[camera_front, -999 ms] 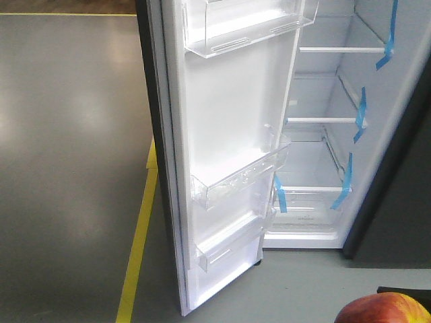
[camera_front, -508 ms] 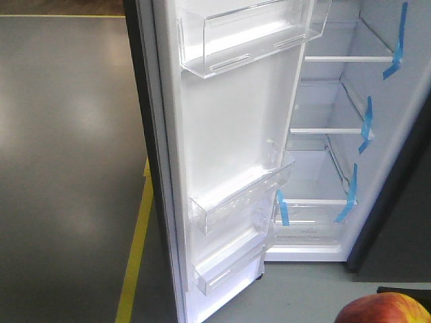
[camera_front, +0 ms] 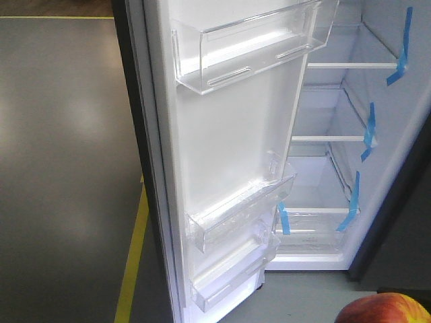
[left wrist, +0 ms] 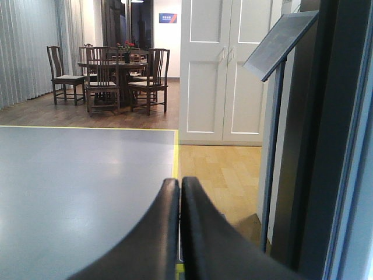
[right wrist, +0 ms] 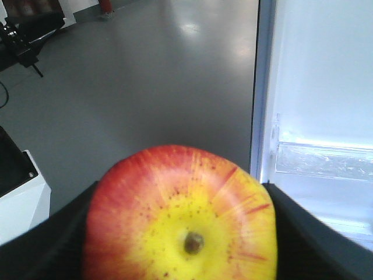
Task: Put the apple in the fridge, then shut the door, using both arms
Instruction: 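Approach close to the refrigerator's open compartment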
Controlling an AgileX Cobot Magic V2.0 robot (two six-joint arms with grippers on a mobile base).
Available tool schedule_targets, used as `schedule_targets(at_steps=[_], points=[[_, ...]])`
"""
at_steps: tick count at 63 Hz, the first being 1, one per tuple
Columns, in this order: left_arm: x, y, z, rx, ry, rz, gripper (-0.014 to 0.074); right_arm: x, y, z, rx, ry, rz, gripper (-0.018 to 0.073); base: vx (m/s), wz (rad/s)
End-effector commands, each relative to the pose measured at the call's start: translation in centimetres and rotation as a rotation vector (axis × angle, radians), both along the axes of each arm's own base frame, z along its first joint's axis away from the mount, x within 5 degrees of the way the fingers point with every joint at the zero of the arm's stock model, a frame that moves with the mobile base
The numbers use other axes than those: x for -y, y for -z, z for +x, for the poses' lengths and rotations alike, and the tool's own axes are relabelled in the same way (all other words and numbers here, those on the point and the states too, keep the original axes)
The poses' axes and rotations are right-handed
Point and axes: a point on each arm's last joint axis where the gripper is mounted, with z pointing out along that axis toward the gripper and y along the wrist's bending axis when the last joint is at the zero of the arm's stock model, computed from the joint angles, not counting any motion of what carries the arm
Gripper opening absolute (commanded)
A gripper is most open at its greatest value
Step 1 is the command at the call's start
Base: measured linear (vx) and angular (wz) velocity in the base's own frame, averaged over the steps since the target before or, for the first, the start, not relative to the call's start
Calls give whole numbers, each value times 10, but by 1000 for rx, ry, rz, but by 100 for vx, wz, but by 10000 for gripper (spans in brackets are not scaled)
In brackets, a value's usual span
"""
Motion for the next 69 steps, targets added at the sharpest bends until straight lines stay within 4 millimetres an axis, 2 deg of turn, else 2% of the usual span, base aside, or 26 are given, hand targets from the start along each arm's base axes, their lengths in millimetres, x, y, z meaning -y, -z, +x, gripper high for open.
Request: schedule_targets(at_steps=[1,69], points=[[0,0,-1,67,5,-6,-6,-1,-13,2,42,21,68,363,7,-1],[0,0,-1,67,5,-6,-6,-1,-13,2,42,21,68,363,4,-2]])
